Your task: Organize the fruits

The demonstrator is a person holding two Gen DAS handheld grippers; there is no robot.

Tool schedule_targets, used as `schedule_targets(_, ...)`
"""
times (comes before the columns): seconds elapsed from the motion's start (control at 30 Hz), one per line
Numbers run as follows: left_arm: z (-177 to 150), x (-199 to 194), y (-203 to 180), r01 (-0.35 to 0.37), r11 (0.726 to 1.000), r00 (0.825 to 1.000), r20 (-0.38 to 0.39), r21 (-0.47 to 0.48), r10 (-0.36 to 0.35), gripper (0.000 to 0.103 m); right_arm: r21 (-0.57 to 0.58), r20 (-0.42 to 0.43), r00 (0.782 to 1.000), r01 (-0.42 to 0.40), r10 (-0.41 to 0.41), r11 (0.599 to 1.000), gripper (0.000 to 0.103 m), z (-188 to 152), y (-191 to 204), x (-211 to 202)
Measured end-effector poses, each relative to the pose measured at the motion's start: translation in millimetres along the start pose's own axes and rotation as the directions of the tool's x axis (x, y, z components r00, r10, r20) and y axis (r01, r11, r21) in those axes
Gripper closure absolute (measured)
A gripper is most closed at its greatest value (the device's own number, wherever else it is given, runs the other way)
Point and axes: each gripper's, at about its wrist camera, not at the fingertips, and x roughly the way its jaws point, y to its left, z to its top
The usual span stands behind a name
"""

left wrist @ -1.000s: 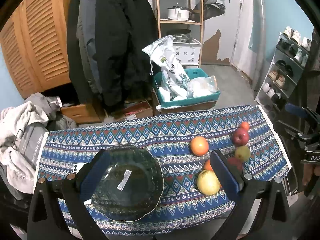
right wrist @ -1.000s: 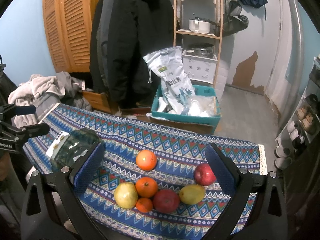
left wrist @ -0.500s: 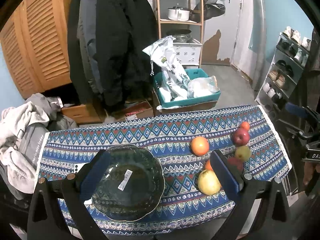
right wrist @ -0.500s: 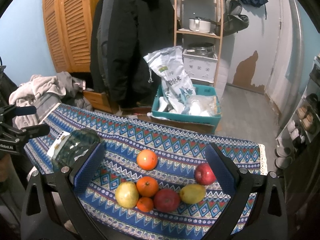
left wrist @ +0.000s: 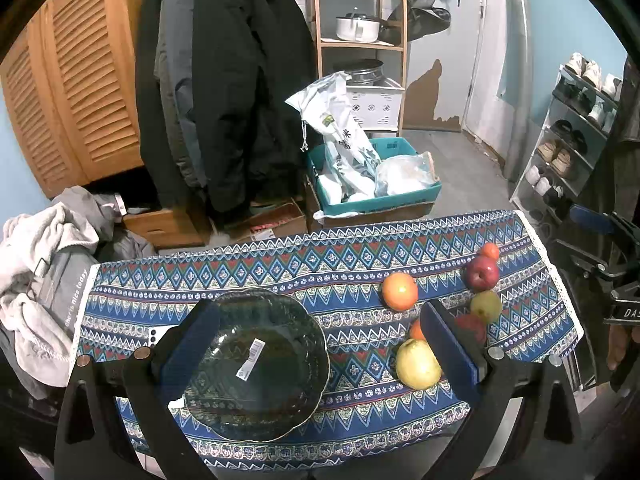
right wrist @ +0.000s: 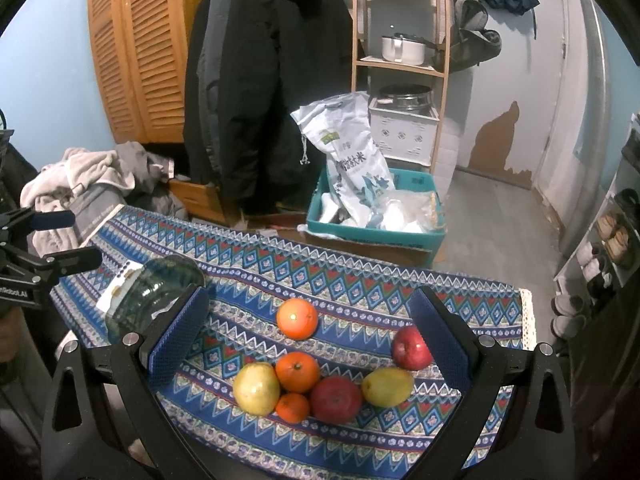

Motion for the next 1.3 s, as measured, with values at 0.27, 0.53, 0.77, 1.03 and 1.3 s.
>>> schedule_targets(0.27,0.1,-0.3,1.5,0.0,1.0,1.0,0.001,-0.001,0.0,0.002,0.0,0.002,1.0,0.002,-0.002,1.0,0.003,-0.3,0.8,-0.1)
schedule_targets(0.53,0.3,-4.1,4.4,-0.004,1.0,1.0,0.009,-0.008,0.004,0.002,0.008,0.006,1.0,0.01,-0.01,1.0,0.003,1.6,3.4,-1.2)
schedule_targets(0.77,1.4,-4.8,5.0,-0.014,1.0,1.0,0.012,-0.016,0.014,0.002,0.009,0.008,1.0,0.004,-0.004,1.0,0.003,1.3,2.6,-1.2)
schedule_targets(1.03,2.4,-3.9,2.7,-0.02,1.0,1.0,0.01,-0.018,0.02,0.002,0.001,0.006,1.0,0.005,-0.005,1.0,0.003,1.4,2.0,-1.8)
schedule_targets(1.3,3.4,-4.2,0.6,-0.027,1.0,1.0,0.014,-0.012,0.027,0.002,0.0,0.008,1.0,0.003,-0.003,1.0,0.003,1.8,1.5,-2.5)
